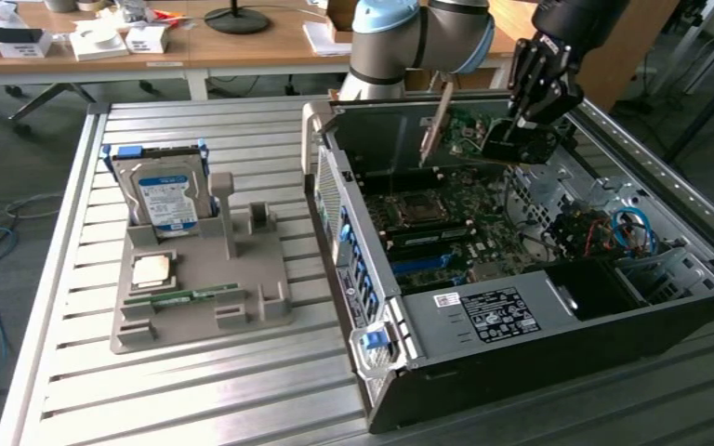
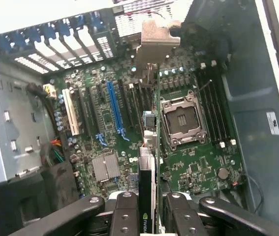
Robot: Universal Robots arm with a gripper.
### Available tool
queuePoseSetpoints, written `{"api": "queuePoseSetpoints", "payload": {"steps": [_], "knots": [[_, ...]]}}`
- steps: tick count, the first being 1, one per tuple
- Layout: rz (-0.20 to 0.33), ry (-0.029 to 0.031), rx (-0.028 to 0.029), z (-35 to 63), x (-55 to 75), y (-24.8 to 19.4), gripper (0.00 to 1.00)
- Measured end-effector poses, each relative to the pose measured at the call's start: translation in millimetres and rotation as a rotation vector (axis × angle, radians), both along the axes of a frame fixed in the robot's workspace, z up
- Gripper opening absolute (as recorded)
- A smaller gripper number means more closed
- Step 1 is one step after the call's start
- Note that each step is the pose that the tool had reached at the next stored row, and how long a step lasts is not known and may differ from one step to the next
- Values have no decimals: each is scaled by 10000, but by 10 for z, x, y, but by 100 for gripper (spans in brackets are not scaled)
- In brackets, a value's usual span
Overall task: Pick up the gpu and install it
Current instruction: 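Insert the gpu into the slot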
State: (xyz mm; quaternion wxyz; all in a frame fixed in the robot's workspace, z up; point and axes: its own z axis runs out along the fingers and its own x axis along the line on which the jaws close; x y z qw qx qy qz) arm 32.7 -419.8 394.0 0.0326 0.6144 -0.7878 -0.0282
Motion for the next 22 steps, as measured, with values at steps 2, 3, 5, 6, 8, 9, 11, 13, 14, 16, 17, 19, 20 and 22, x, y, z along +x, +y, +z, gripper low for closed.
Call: {"api": "queuePoseSetpoints", "payload": {"steps": [2,3,5,6,8,9,11,13,14,16,17,19,20,22], "knots": [[208,-3,0,-2,0,0,26],[314,-7,0,-3,0,0,26],[517,-24,0,-6,0,0,26],[618,-36,1,-8,0,0,26],[834,-52,-1,-11,0,0,26],[923,-55,-1,-11,0,0,26],[990,-56,-2,-11,0,0,26],[990,-57,0,-12,0,0,26],[990,-61,-1,-12,-2,0,26],[995,-200,-6,-13,-19,1,26],[1004,-275,-6,-13,-24,0,26],[1024,-420,-11,-13,-35,0,26],[1035,-484,-15,-12,-41,0,26],[1055,-611,-20,-13,-53,0,26]]}}
